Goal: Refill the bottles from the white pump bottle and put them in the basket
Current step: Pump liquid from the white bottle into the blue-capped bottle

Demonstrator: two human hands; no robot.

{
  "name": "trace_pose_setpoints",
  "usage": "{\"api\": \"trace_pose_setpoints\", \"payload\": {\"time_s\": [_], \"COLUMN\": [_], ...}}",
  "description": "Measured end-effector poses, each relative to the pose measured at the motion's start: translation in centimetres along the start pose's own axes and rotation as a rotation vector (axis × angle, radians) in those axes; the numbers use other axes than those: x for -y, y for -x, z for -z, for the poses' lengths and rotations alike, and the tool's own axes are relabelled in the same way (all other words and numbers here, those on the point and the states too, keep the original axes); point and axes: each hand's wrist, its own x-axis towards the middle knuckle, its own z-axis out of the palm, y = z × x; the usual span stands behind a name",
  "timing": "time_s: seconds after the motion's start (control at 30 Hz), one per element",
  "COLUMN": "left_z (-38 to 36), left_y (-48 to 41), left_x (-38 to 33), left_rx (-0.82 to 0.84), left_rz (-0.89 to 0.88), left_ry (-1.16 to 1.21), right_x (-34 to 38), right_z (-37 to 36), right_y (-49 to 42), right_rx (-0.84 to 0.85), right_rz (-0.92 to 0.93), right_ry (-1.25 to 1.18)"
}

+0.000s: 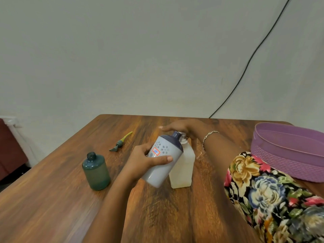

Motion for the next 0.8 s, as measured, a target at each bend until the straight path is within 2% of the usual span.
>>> {"api": "trace_pose_setpoints", "payload": {"time_s": [0.2, 0.3, 0.47, 0.53, 0.6, 0.8], "left_z": [0.0, -0.2, 0.0, 0.1, 0.0, -0.4], "left_y": [-0.1, 0.1, -0.1, -0.1, 0.2, 0.2], "left_x": [-0.1, -0.1, -1.0, -1.3, -1.3, -0.9], "left_rx": [0.008, 0.003, -0.029, -0.031, -0.029, -0.021], "left_rz": [0.012, 0.027, 0.040, 0.043, 0.053, 0.071], "left_ry": [-0.027, -0.023, 0.016, 0.021, 0.019, -0.004], "right_x": [-0.8, -0.6, 0.6, 0.5, 0.3, -0.3], "right_z": [-0.4, -0.4, 1.0, 0.8, 0.4, -0.4], "right_y": [-0.9, -0.4, 0.6, 0.2, -0.3, -0.7], "right_rx": [-0.015, -0.008, 0.041, -0.032, -0.075, -0.055], "right_rz": [0.051, 0.006, -0.055, -0.043, -0.004, 0.058], "right_ry": [0.041, 0.064, -0.121, -0.146, -0.075, 0.025]}}
